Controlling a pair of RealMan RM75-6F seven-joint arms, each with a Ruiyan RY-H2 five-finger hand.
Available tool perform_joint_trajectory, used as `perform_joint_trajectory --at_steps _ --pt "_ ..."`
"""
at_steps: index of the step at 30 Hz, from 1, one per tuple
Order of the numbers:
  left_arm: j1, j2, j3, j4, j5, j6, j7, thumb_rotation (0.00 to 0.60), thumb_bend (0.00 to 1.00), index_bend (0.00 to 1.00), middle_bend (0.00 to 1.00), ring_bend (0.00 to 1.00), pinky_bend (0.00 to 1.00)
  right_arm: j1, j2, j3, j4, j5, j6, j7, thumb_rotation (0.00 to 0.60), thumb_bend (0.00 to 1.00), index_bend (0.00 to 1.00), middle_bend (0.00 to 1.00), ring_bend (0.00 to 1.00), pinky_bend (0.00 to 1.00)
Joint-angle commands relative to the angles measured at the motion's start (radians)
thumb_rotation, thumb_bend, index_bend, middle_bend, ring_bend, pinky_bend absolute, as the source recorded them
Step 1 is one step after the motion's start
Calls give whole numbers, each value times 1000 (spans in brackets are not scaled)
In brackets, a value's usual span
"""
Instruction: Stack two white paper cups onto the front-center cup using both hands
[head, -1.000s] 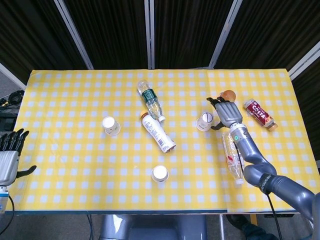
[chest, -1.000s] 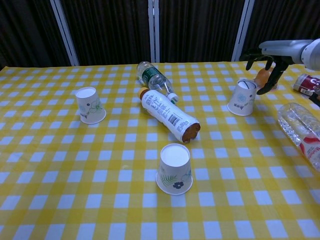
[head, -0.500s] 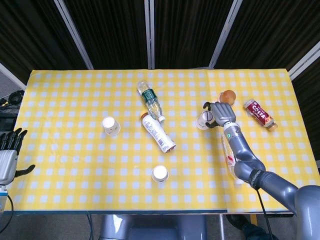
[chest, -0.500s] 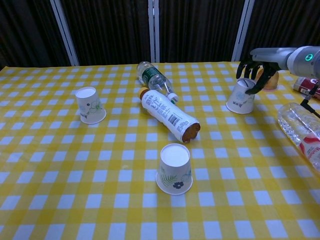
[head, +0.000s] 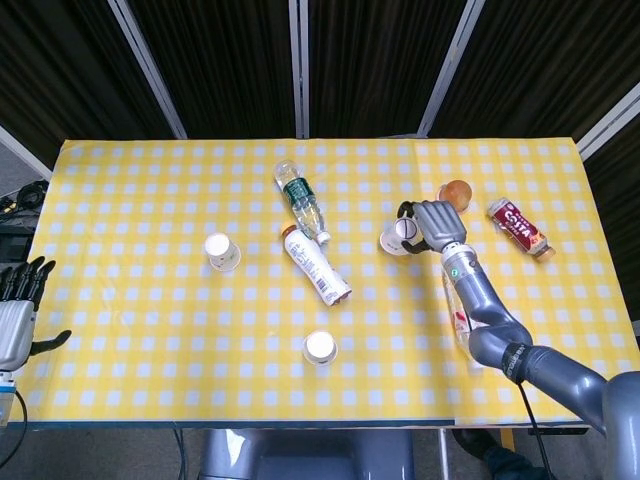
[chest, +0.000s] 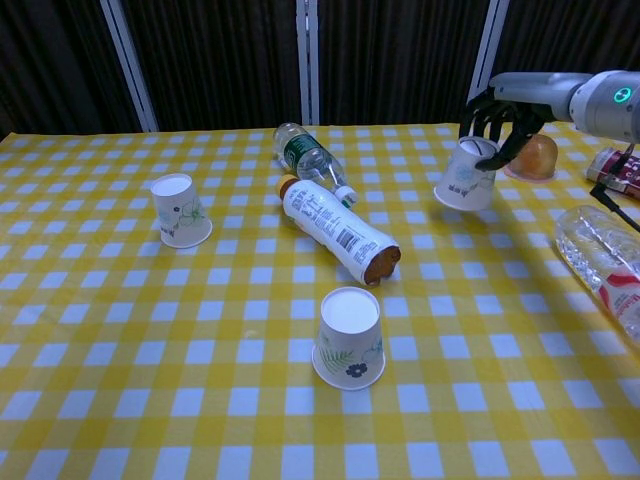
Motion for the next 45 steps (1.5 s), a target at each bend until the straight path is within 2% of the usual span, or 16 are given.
perform_joint_trajectory --at_steps 1,5,8,13,17,26,45 --pt "1 4 2 -3 5 2 -7 600 0 0 0 0 0 -51 133 -5 -230 -126 102 36 600 237 398 466 389 514" --pt "-1 8 7 -5 22 3 -21 600 0 0 0 0 0 -89 248 -37 -442 -222 146 29 600 237 398 465 390 509" --pt "-2 11 9 -8 30 5 -28 600 0 0 0 0 0 -109 317 -67 -566 -293 157 25 600 237 397 463 390 468" --pt "-1 16 12 -18 42 12 -33 600 0 0 0 0 0 -119 370 -122 -703 -403 160 -1 600 239 398 463 390 453" --pt "1 20 13 -24 47 18 -35 600 0 0 0 0 0 -98 363 -153 -731 -471 137 -13 600 243 401 463 390 454" --pt "13 39 17 -38 59 40 -58 600 0 0 0 0 0 -36 277 -174 -713 -511 85 -66 600 250 403 466 390 454" --pt "14 51 18 -57 59 40 -55 600 0 0 0 0 0 -7 218 -166 -723 -460 110 -174 600 244 399 449 389 455"
